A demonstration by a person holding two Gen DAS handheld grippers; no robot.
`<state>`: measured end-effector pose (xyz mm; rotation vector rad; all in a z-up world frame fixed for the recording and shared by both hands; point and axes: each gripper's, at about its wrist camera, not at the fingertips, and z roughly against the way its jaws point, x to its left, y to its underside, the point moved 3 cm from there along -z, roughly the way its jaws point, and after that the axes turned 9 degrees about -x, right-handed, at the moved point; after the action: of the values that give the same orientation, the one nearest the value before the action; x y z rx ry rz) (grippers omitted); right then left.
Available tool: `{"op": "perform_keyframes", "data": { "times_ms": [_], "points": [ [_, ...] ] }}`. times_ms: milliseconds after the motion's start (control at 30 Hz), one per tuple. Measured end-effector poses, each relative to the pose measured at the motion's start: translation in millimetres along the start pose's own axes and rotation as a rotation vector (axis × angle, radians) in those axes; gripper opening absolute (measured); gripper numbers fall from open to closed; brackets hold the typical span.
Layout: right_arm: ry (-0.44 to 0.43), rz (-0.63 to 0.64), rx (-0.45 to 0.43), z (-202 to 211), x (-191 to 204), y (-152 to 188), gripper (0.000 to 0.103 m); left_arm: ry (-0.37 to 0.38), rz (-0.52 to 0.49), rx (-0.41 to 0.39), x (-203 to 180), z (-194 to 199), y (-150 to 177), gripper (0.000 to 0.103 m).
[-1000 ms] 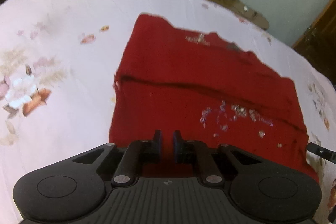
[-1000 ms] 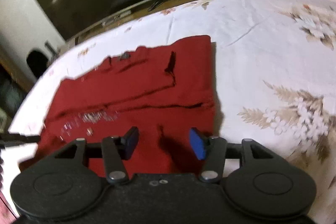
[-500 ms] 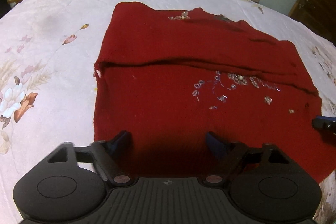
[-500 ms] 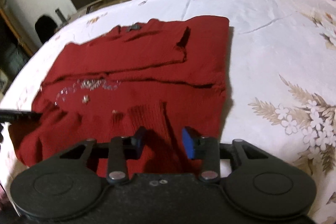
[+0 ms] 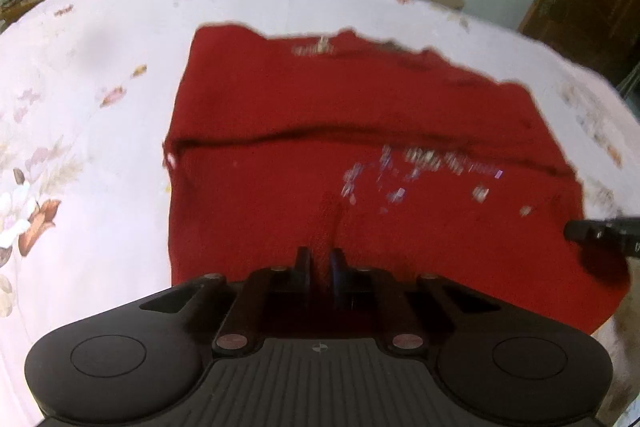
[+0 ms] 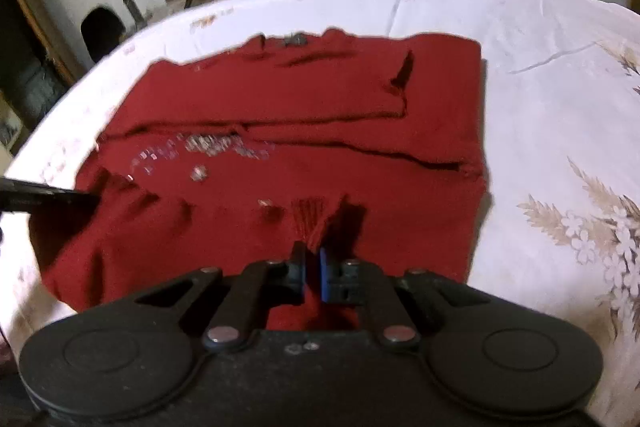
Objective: Fold small clothes
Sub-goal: 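Grasp the ribbed hem with both tools and fold it toward the collar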
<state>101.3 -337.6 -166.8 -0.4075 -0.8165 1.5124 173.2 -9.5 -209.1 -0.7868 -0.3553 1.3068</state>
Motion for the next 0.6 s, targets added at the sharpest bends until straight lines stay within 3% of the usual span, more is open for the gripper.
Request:
{"op": "perform_keyframes", "data": {
  "times_ms": [300,600],
  "points": [
    [0.029,-0.047,-0.175,38.6,-0.6,-47.9,0.007,0.043,0.064,-0.144,14.3,15.1,-60.2,0.009],
    [0.08,-0.037,-0.269,-8.2,-23.2,-120.6,0.007,0.004,0.099,-0.245,23.6,-33.7,-131.5,0.009]
  ]
}}
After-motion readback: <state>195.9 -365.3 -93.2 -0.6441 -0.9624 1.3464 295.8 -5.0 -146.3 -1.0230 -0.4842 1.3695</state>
